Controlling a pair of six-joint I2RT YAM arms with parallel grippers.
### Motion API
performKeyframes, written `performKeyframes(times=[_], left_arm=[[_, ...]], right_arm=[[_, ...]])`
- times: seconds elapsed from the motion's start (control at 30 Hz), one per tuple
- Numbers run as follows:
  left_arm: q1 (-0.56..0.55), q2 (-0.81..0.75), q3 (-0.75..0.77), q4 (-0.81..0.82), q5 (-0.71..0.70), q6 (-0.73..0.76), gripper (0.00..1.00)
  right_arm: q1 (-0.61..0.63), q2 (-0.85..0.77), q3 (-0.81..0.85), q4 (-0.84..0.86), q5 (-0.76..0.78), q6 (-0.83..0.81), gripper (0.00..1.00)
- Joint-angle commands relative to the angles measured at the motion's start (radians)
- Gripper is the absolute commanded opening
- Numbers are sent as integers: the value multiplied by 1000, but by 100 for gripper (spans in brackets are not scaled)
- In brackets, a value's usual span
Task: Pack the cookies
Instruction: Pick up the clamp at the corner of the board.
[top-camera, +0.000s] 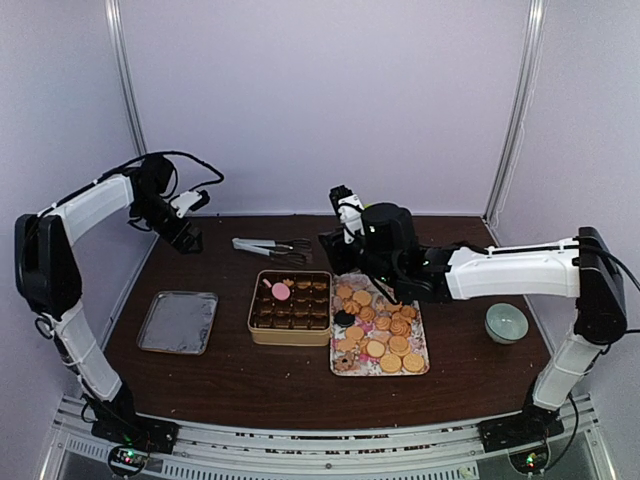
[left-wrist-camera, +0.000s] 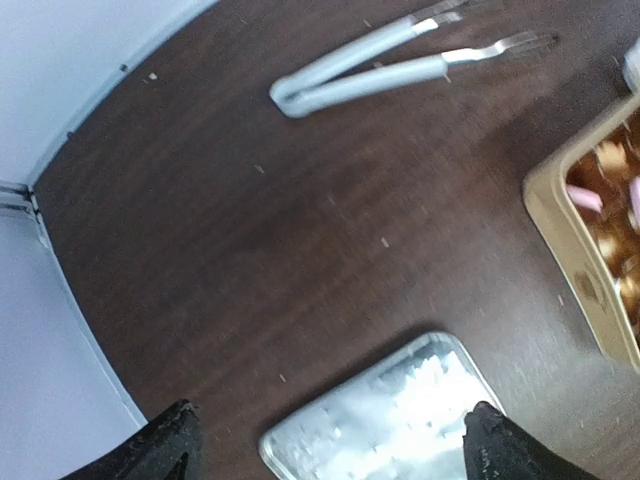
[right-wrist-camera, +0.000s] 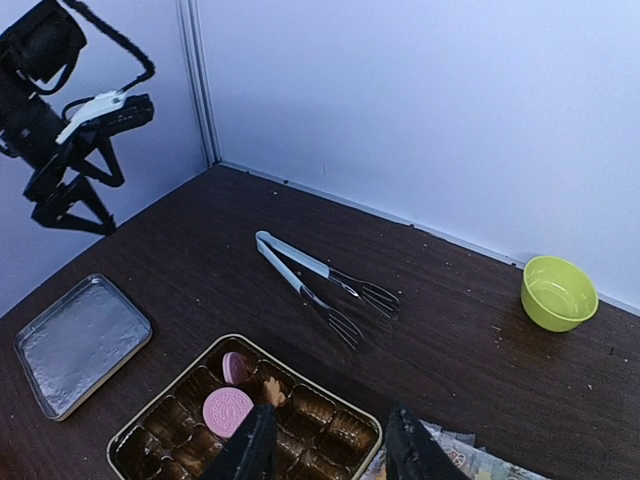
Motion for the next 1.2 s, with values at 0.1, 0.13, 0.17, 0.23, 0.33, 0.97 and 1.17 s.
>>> performKeyframes(times=[0.1, 0.13, 0.17, 0.23, 0.33, 0.97, 1.17], left_arm=[[-18, 347, 450, 44, 11, -101, 94], [-31, 393, 510, 34, 3, -75, 94], [-43, 439, 566, 19, -2, -50, 94], [-64, 525, 687, -9, 6, 1, 94], [-95, 635, 800, -13, 6, 46, 92], [-210, 828, 885, 93, -269, 138, 90], [-226, 846, 879, 89, -328, 179, 87]], right_arm=[[21, -139, -97, -28, 91, 25, 39], [24, -147, -105, -34, 95, 30, 39], [29, -155, -110, -41, 100, 36, 39], [40, -162, -112, -56, 107, 45, 39], [55, -167, -99, -82, 115, 52, 40], [95, -171, -72, -133, 102, 83, 40], [95, -183, -80, -138, 93, 85, 40]])
